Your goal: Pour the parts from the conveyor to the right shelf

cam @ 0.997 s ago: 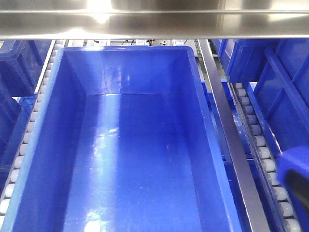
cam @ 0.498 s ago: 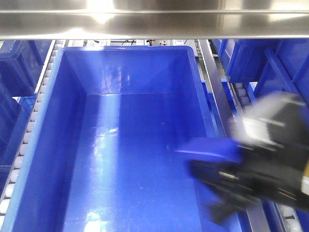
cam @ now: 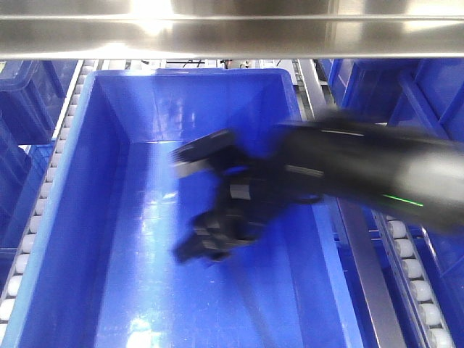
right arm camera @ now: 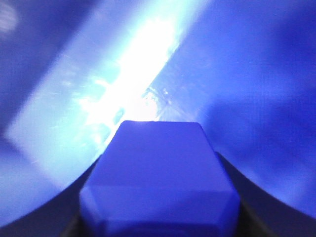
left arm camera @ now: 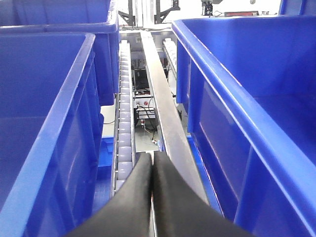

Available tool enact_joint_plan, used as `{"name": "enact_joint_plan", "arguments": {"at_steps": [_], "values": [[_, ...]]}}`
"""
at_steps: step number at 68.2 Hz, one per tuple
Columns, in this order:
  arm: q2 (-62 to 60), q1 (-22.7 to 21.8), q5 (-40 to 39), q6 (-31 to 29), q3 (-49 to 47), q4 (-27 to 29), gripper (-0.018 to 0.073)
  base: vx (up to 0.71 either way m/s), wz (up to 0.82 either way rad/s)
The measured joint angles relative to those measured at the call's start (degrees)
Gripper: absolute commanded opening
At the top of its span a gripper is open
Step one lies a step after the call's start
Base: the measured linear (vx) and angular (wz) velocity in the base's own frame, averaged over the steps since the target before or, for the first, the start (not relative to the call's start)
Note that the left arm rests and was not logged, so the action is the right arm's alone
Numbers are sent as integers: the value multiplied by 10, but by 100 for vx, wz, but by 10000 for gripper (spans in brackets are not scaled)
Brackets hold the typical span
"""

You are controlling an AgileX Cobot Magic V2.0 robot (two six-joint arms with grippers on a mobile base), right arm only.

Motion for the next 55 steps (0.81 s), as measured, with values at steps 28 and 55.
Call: {"name": "enact_joint_plan", "arguments": {"at_steps": [28, 55], "values": [[213, 0, 92, 1, -160, -11, -2, 0, 0], [231, 0, 105, 1, -177, -15, 342, 0, 0]]}}
